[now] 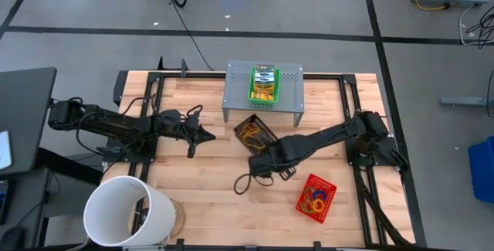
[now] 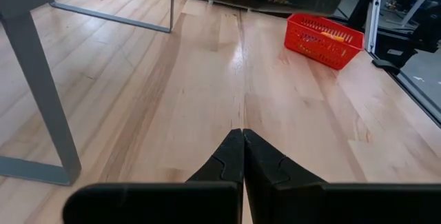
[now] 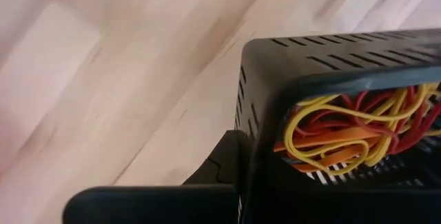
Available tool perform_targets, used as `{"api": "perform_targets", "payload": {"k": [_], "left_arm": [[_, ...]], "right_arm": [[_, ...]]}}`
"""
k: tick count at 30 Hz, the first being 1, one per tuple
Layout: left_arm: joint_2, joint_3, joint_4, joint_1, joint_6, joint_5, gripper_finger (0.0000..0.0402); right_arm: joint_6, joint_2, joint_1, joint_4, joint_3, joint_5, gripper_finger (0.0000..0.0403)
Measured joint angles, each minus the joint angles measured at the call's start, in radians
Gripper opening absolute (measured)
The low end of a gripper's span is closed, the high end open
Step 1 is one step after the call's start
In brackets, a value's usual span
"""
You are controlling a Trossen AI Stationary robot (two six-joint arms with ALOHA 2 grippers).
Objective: Pick & Place Office Desk Supplies
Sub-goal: Put the black bin on the shelf
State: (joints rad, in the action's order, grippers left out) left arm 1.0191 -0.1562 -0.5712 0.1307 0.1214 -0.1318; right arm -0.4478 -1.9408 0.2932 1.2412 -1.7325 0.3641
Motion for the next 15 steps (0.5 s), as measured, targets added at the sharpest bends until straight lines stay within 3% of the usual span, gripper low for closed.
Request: {"api": "perform_targets", "payload": {"k": [15], "left_arm": [[0.000,0.000,-0.024,0.000,0.013,0.000,0.0001]], "right_arm": [[-0.331,0.000,-0.149,-0.242,0.000,0.051,0.0000]]}}
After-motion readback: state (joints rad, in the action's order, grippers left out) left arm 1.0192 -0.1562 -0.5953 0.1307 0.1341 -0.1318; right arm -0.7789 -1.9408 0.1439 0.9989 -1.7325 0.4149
